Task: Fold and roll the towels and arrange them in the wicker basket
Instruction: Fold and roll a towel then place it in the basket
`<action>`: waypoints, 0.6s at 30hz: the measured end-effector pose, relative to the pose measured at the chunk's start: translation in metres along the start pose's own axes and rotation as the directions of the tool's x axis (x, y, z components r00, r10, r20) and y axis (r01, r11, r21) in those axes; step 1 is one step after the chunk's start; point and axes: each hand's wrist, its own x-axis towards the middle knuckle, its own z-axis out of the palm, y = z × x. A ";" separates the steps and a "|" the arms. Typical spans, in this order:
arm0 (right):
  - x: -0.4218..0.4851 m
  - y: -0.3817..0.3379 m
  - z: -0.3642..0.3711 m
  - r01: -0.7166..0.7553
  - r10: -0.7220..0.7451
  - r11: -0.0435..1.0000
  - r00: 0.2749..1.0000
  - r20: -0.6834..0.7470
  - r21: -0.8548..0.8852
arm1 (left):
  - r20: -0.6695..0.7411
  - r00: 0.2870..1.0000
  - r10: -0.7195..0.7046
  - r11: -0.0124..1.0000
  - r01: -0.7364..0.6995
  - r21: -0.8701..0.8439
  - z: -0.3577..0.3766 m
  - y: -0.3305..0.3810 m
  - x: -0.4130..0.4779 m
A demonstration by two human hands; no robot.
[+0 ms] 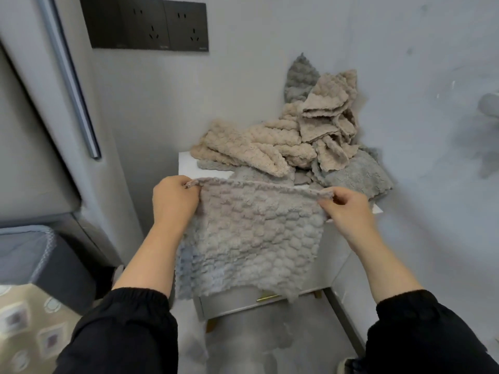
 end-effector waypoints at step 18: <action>0.125 -0.039 0.028 -0.125 0.167 0.862 0.985 -0.041 0.492 | 0.063 0.988 -0.141 0.706 0.145 -0.693 0.019 0.032 0.085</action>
